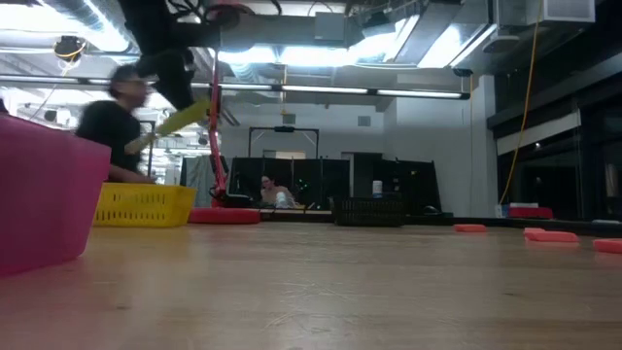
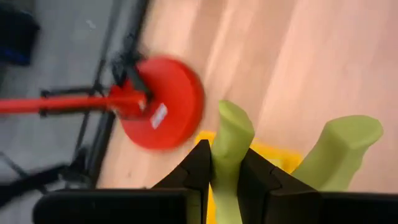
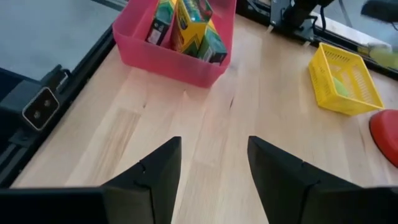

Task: Pick & Place School Supplies
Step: Put the hole puncher into the yellow bin, then put the bottom eraser into the black bin

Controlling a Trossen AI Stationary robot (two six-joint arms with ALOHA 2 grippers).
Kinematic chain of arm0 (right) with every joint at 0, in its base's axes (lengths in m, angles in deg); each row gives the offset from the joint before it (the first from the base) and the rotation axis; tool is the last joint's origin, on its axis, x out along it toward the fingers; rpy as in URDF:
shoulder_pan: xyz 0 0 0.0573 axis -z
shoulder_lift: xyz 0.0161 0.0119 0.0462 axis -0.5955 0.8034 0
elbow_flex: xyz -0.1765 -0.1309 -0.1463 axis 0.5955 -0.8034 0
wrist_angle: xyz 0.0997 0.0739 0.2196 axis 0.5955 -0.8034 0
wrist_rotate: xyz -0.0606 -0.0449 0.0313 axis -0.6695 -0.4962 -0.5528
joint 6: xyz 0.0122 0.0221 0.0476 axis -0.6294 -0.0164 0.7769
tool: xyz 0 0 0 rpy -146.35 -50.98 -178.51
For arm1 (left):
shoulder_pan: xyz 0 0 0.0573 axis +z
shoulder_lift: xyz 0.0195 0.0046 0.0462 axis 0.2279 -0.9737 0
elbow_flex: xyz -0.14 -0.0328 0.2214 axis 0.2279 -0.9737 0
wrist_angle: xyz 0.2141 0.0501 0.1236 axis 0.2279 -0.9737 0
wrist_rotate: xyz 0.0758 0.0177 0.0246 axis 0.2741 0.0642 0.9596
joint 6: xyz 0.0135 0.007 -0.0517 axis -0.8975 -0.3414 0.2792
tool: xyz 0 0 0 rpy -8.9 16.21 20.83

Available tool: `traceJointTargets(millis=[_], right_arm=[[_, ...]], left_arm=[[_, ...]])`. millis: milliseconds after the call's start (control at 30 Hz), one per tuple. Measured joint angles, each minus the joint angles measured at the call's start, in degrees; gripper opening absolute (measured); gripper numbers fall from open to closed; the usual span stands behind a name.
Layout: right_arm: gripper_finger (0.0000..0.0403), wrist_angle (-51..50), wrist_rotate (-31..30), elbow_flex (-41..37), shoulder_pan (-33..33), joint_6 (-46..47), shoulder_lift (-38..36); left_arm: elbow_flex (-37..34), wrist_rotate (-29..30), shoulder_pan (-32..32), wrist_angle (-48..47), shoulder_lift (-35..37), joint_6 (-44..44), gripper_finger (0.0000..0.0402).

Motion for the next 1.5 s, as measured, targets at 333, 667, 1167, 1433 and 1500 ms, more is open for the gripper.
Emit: traceJointTargets(millis=[333,667,1167,1433,1500], right_arm=[[0.0187,-3.33,-0.54,0.0,-1.46,1.34,0.01],[0.0187,-10.24,-8.15,0.0,-6.84,9.01,0.01],[0.0187,-19.77,-16.51,-0.04,-8.76,23.34,0.01],[0.0187,-31.52,-23.19,-0.04,-8.69,38.71,-3.38],[0.0187,-38.06,-23.38,-0.04,-8.14,46.44,-3.82]], left_arm=[[2.62,-9.11,12.82,-3.27,-9.83,-7.37,0.0041],[-0.12,-17.09,19.2,-3.28,-11.84,-9.71,0.0041],[-8.98,-15.32,22.04,5.4,-5.68,-11.8,0.0162],[-8.96,-19.68,17.27,5.8,5.47,-8.44,0.025],[-9.02,-24.99,13.99,10.69,9.07,-6.41,0.0247]])
